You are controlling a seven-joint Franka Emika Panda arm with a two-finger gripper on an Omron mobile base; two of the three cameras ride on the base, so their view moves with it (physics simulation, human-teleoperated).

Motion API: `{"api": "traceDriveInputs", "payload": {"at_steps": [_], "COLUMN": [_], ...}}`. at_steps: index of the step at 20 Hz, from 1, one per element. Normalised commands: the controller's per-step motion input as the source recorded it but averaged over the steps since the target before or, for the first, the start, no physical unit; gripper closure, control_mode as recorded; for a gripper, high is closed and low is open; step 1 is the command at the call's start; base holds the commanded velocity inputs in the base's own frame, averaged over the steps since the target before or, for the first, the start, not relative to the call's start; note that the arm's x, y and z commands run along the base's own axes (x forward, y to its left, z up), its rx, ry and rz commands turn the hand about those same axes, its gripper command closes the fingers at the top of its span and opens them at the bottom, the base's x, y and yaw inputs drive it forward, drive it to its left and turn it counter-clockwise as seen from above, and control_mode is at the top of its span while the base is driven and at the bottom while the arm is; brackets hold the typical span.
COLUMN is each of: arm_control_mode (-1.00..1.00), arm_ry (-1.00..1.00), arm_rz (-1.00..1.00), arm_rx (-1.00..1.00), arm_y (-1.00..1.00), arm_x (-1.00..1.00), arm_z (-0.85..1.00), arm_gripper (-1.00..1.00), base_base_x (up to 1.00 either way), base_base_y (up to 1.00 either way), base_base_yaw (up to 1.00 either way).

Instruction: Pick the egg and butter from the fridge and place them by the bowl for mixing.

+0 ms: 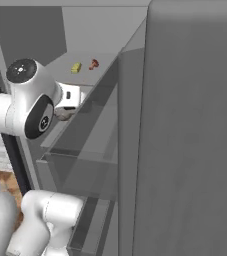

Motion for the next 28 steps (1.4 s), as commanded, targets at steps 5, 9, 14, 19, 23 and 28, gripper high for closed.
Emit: {"api": "traceDriveInputs", "payload": {"at_steps": [5,9,14,19,23,28], "arm_control_mode": [-1.00,1.00,1.00,1.00,1.00,1.00], "arm_ry": [-0.01,0.02,0.00,0.00,0.00,0.00], "arm_rz": [0.02,0.02,0.00,0.00,0.00,0.00], "arm_rx": [-0.02,-0.02,0.00,0.00,0.00,0.00], "arm_y": [0.03,0.01,0.00,0.00,0.00,0.00], "arm_x": [-0.28,-0.14,0.00,0.00,0.00,0.00], "arm_z": [-0.10,-0.05,0.00,0.00,0.00,0.00], "arm_gripper": [1.00,1.00,1.00,1.00,1.00,1.00], "base_base_x": [0.00,-0.46,-1.00,-1.00,-1.00,-0.83], "base_base_y": [0.00,0.07,0.39,0.84,0.87,0.97], "base_base_yaw": [0.00,0.10,0.24,0.11,-0.17,-0.31]}}
